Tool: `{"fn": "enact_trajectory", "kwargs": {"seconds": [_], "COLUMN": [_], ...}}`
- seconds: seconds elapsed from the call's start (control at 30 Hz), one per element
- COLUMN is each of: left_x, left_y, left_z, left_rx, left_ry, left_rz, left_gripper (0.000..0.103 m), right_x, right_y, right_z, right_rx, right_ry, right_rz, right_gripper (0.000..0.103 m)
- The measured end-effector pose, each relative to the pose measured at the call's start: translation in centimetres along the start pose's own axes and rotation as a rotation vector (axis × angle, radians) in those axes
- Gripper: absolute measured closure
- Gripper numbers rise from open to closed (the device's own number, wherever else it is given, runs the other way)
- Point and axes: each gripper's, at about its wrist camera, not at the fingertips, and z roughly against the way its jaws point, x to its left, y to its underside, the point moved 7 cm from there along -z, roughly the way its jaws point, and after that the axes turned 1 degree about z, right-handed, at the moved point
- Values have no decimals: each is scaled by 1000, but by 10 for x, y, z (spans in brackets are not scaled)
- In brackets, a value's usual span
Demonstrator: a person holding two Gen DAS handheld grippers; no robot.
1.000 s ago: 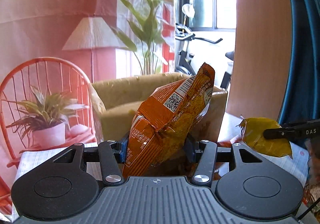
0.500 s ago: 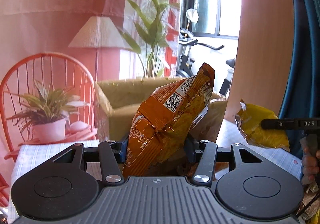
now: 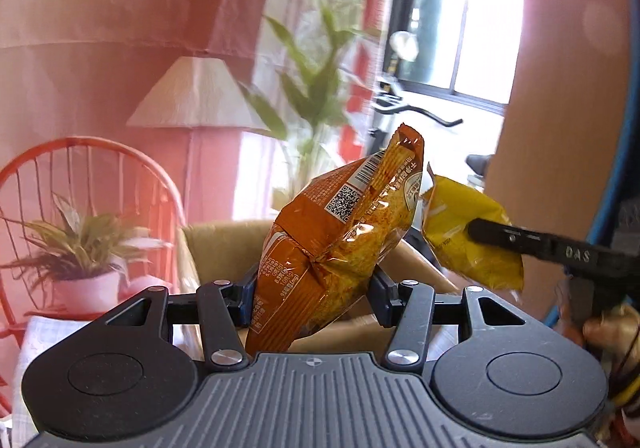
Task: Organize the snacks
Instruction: 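Lift the orange bag with the left tool and lower it into the box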
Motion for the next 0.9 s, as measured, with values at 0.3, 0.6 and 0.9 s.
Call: {"fn": "enact_trajectory", "kwargs": {"seconds": [0.3, 0.6, 0.9], "left_x": [17, 30, 34], "left_y": [3, 27, 28], "left_z": [-75, -98, -73], "left_rx": [127, 200, 161], "left_ry": [-139, -131, -121], "left_rz": [-58, -27, 3], "left_gripper": [47, 45, 31], "right_x": [-18, -36, -35], "right_y": [6, 37, 39], "right_z": [-79, -112, -100], "right_rx": [80, 196, 202], "right_ry": [79, 100, 112], "right_rz": [-9, -39, -48], "right_gripper": [35, 33, 21]}}
